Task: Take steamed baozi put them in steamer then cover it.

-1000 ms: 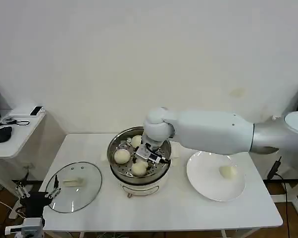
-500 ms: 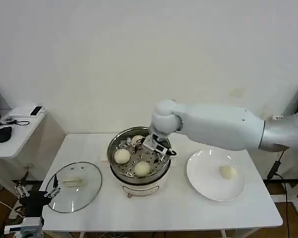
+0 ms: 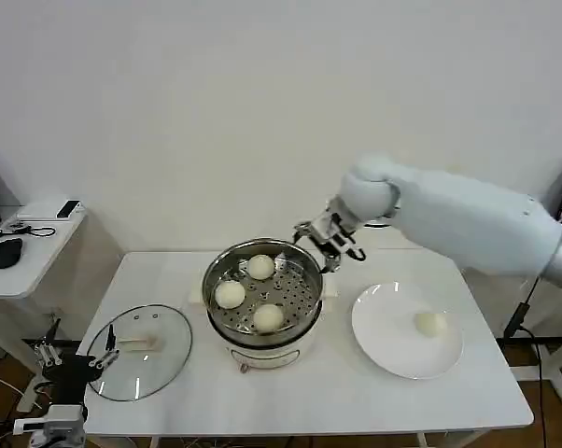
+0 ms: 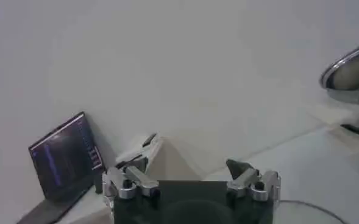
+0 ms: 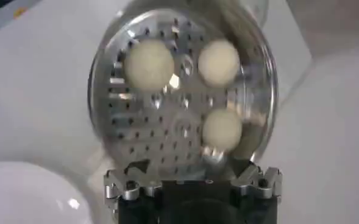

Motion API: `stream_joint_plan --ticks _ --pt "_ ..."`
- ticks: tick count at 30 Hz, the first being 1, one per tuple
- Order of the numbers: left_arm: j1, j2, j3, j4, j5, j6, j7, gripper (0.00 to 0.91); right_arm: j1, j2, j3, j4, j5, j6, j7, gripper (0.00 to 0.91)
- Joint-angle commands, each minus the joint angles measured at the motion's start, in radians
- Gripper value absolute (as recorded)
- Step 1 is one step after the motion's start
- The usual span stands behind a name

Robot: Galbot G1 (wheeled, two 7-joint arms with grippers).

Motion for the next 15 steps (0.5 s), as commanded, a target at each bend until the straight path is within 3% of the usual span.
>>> stream_joint_plan --ticks 1,6,8,15 --pt "-0.011 0.002 0.026 0.008 0.0 0.0 0.0 0.907 -0.097 -0.291 0.059 0.042 -0.071 -0.117 -0.003 0.907" --pt "-0.016 0.011 0.04 0.005 0.002 0.001 0.0 0.907 -0.194 -0.391 0.121 0.031 -0.097 -0.112 0.006 0.907" --pt "-0.016 0.015 0.037 0.006 0.001 0.001 0.001 0.907 -0.294 -0.426 0.205 0.015 -0.117 -0.109 0.009 0.907" --pt "-0.006 0.024 0.039 0.008 0.004 -0.001 0.0 0.907 -0.517 -0.428 0.356 -0.07 -0.171 -0.083 0.018 0.907"
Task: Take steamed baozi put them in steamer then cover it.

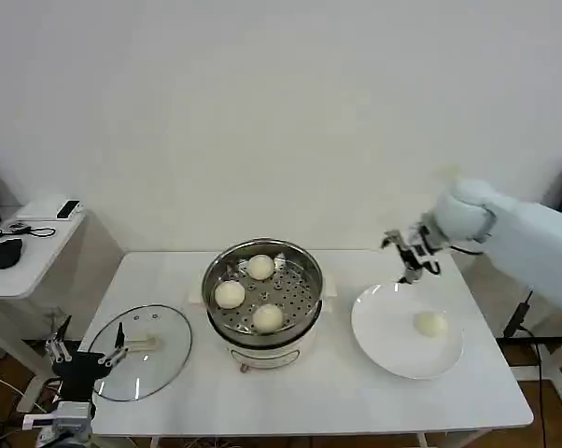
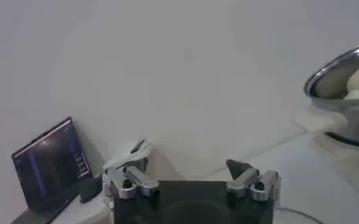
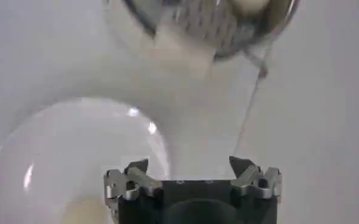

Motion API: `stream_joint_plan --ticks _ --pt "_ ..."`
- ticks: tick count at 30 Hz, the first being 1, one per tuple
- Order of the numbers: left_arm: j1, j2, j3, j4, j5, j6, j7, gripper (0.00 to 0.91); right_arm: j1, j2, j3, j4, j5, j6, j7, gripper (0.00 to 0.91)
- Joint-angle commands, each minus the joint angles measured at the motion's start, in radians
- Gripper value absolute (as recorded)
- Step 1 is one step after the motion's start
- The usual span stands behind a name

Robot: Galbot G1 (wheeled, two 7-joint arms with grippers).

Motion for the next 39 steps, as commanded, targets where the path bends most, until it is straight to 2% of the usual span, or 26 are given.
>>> stream_joint_plan --ticks 1,5,14,28,36,38,39 --pt "0.002 0.004 0.01 0.004 0.004 -0.001 -0.001 0.907 -0.324 -0.12 0.213 -0.078 -0.078 -0.012 0.007 0.907" --pt "0.009 0.001 0.008 -0.003 0.006 0.0 -0.001 0.907 -0.396 -0.088 0.29 -0.119 -0.097 -0.021 0.013 0.907" --pt "0.028 -0.006 -0.005 -0.014 0.011 -0.002 -0.003 0.907 -0.463 -0.002 0.347 -0.221 -0.135 -0.014 0.015 0.907" --pt "0.028 -0.007 -0.019 -0.003 0.008 0.0 -0.003 0.907 -0.481 0.115 0.367 -0.358 -0.189 0.001 0.012 0.907" --pt "0.027 -0.006 -0.022 0.001 0.007 0.002 -0.001 0.907 -0.484 0.149 0.369 -0.401 -0.209 0.0 0.012 0.907" --pt "0.026 -0.006 -0.023 0.003 0.007 0.002 -0.001 0.907 -0.484 0.156 0.373 -0.409 -0.21 0.0 0.015 0.897" --pt "0.025 -0.006 -0.024 0.005 0.007 0.002 -0.001 0.907 -0.484 0.159 0.375 -0.412 -0.209 -0.001 0.017 0.846"
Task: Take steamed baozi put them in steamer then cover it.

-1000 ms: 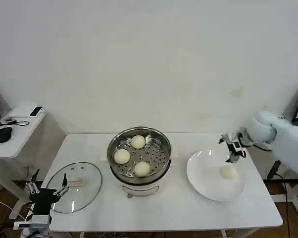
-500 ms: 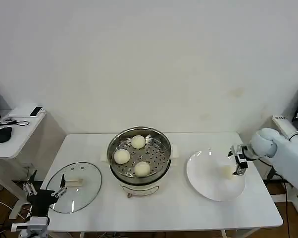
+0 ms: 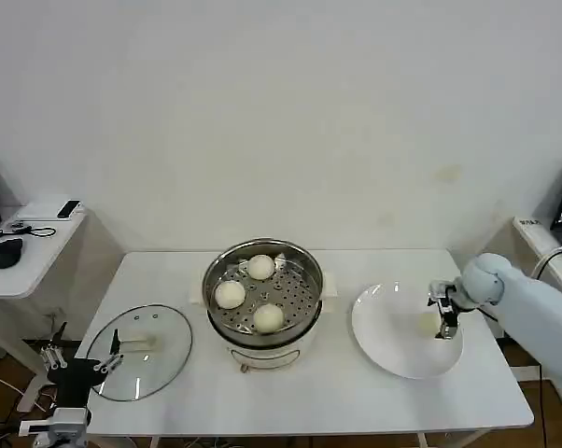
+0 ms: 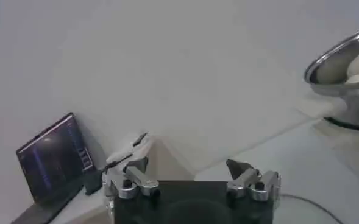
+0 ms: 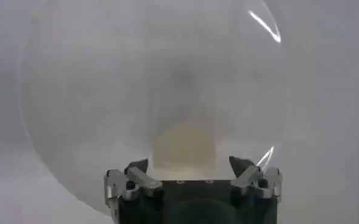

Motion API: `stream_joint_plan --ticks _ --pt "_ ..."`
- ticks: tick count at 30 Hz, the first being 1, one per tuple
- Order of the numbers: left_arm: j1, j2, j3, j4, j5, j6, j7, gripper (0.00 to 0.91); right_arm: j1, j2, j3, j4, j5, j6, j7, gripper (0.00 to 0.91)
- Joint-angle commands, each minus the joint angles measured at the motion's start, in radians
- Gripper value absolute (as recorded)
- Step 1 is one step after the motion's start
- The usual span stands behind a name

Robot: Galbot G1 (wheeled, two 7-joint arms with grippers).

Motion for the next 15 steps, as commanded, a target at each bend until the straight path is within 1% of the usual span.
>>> stream_joint_plan --ticks 1,3,5,6,10,13,15 --pt "-0.002 0.0 -0.001 0.004 -0.001 0.001 0.001 0.907 -0.021 0.047 0.02 -0.063 -0.015 -0.006 0.007 0.826" --pt "-0.002 -0.001 -0.001 0.007 0.0 0.0 0.0 0.907 -0.021 0.047 0.021 -0.06 -0.014 -0.01 0.007 0.806" --pt "-0.002 -0.001 0.0 0.008 0.0 0.0 0.0 0.907 -0.021 0.039 0.021 -0.049 -0.013 -0.018 0.002 0.756" --pt "-0.002 -0.002 -0.001 0.008 0.0 0.0 0.0 0.907 -0.021 0.038 0.021 -0.047 -0.012 -0.018 0.001 0.705" --pt "0.0 -0.002 -0.001 0.003 -0.001 0.0 -0.001 0.907 -0.016 0.013 0.018 -0.017 -0.007 -0.028 -0.007 0.665" --pt "0.001 -0.003 -0.002 0.002 -0.001 -0.001 -0.001 0.907 0.01 -0.012 0.004 0.012 0.007 -0.034 -0.016 0.665" --pt "0.001 -0.003 -0.001 0.002 -0.001 -0.001 -0.001 0.907 0.053 -0.04 -0.023 0.055 0.033 -0.045 -0.021 0.665"
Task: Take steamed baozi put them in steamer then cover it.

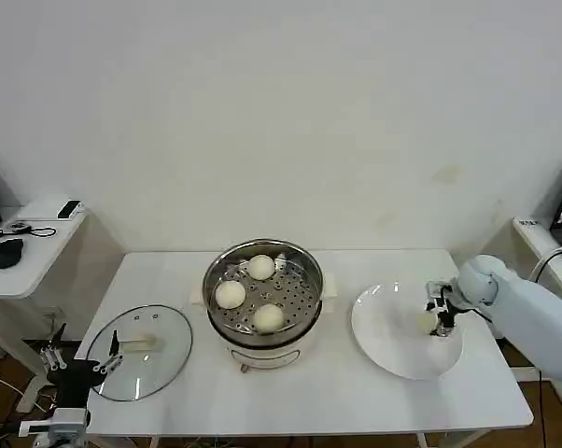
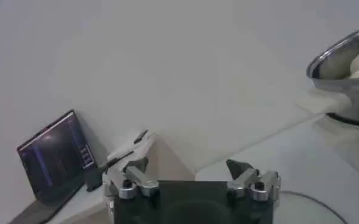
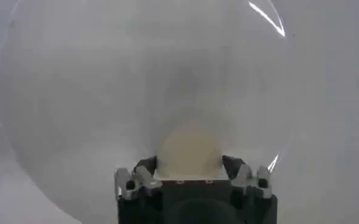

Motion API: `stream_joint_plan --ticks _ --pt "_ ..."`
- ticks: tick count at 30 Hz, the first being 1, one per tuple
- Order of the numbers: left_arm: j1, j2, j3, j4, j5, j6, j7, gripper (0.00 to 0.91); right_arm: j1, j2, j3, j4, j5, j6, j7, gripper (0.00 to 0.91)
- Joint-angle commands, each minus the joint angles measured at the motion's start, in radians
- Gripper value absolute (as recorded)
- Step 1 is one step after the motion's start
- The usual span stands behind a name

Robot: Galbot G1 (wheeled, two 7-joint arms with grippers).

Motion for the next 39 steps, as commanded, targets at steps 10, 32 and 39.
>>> stream_joint_plan --ticks 10,32,39 --pt "-0.013 0.0 0.018 -0.005 0.002 0.001 0.0 0.907 0.415 -0.092 -0.256 0.25 0.275 -0.119 0.008 0.665" --pt "-0.033 -0.003 0.025 -0.011 0.003 0.001 -0.001 0.907 0.783 0.345 -0.62 0.366 0.865 -0.416 0.295 0.685" --pt "-0.037 -0.007 0.022 -0.025 0.003 0.004 -0.001 0.907 0.697 0.414 -0.619 0.328 0.926 -0.469 0.378 0.685"
